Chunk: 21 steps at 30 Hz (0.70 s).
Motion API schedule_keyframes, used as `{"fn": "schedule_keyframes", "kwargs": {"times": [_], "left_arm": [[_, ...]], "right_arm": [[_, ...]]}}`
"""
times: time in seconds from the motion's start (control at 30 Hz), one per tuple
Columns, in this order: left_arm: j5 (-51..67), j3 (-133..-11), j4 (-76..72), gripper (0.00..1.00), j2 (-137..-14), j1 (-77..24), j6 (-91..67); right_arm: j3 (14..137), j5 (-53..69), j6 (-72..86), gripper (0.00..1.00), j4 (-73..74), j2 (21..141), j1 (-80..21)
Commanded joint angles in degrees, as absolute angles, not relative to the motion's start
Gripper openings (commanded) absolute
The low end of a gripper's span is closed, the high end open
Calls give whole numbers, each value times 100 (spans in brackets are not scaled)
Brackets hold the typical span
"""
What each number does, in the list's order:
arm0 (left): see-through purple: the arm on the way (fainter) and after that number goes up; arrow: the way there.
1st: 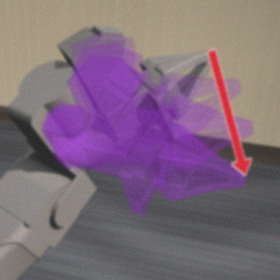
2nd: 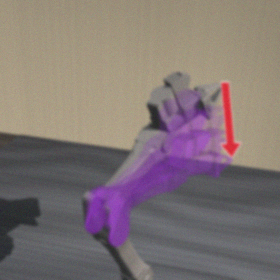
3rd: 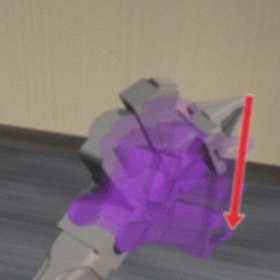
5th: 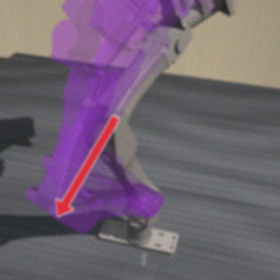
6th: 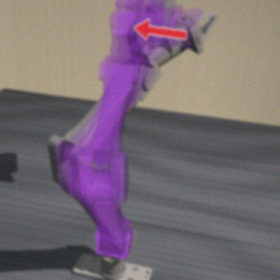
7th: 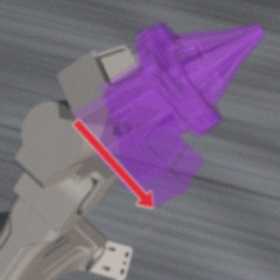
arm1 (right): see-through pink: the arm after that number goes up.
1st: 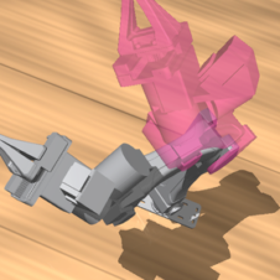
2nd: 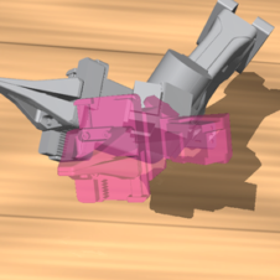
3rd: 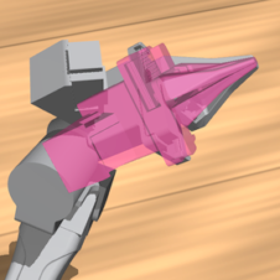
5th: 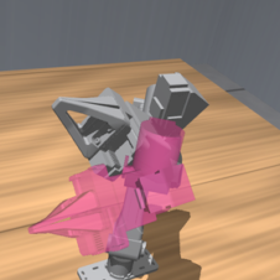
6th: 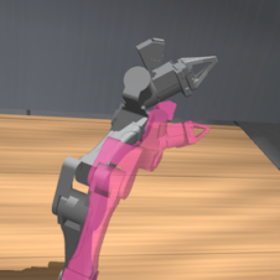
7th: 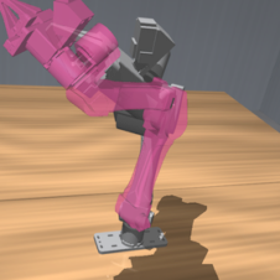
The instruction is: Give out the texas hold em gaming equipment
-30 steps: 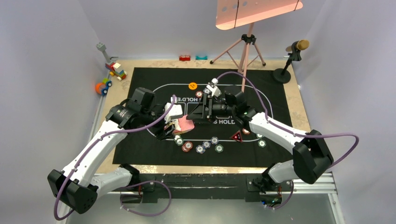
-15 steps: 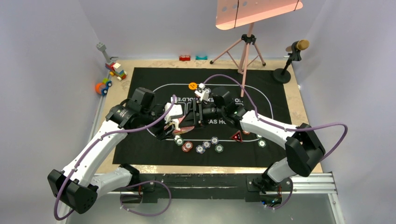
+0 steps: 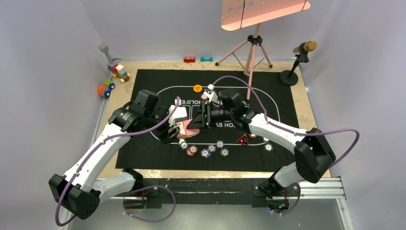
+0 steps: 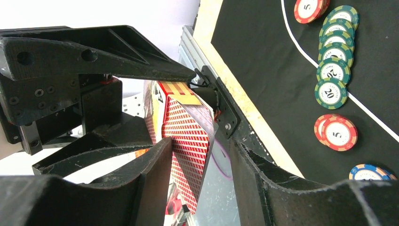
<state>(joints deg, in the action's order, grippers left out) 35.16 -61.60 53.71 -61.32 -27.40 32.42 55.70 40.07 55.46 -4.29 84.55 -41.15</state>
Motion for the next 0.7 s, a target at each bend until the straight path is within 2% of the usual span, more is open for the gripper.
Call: {"fn": "schedule_keyframes", "kwargs": {"times": [0.0, 0.53, 0.6, 0.67], "left_arm": [[3836, -6451, 5105, 43, -5964, -2720, 3128], [3990, -6482, 5038, 35, -5928, -2689, 2916], [3992, -6486, 5027, 34, -5924, -2689, 2905], [3992, -6478, 5006, 34, -5924, -2682, 2888]], "right_arm": [[5486, 4011, 5506, 49, -484, 8231, -4048], [5060, 4113, 5453, 42, -457, 7830, -3617], [5039, 4140, 5445, 44, -464, 7788, -3582], [5002, 4186, 5553, 54, -664, 7713, -3577]]}}
